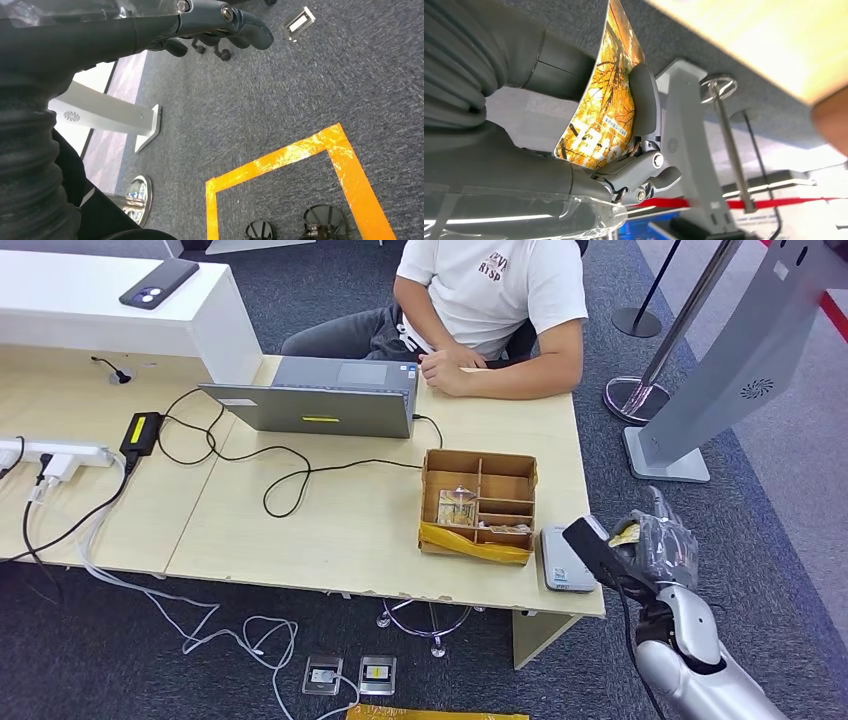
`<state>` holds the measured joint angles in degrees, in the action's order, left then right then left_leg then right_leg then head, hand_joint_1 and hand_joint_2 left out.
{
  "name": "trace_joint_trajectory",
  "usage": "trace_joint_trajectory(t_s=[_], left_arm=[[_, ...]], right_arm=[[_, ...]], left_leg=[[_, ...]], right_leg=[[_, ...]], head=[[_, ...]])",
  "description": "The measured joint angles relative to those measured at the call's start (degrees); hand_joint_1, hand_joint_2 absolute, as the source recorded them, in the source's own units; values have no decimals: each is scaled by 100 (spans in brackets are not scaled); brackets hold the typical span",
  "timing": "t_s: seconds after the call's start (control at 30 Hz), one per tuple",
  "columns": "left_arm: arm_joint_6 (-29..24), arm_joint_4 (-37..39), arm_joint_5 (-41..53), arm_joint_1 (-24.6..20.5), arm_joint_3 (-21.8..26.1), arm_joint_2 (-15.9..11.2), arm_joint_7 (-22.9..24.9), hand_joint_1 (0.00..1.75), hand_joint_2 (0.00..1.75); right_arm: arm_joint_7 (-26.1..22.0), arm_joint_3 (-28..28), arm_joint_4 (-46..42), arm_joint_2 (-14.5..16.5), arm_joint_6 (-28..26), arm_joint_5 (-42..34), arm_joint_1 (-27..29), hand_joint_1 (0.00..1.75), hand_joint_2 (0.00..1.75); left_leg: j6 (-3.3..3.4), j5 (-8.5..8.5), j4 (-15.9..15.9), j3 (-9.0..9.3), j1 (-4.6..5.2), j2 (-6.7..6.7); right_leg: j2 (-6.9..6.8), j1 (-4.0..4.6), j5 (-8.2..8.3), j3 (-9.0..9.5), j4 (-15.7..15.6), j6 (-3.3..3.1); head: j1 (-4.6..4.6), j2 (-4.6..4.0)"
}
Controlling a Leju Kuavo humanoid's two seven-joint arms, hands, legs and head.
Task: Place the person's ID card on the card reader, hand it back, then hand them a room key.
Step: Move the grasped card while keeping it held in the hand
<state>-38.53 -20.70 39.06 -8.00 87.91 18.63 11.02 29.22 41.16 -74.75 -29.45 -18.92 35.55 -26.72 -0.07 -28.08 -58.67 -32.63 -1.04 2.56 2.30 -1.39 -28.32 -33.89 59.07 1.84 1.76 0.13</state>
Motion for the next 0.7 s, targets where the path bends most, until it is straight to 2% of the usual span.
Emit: trace_joint_trajectory(t_s=[0.3,0.7], left_arm=[[0,32,133,-34,0,-8,29,0,175],[0,52,142,-38,0,-20,-20,0,175]], right_arm=[[-346,206,532,570,23,-8,-52,175,175],[-353,378,920,828,24,-11,-121,175,175]], left_leg=[[0,0,0,-1,-2,4],[0,0,0,0,-1,0]], right_leg=[[0,2,0,0,1,0],[0,2,0,0,0,0]], head=[[1,0],[1,0]])
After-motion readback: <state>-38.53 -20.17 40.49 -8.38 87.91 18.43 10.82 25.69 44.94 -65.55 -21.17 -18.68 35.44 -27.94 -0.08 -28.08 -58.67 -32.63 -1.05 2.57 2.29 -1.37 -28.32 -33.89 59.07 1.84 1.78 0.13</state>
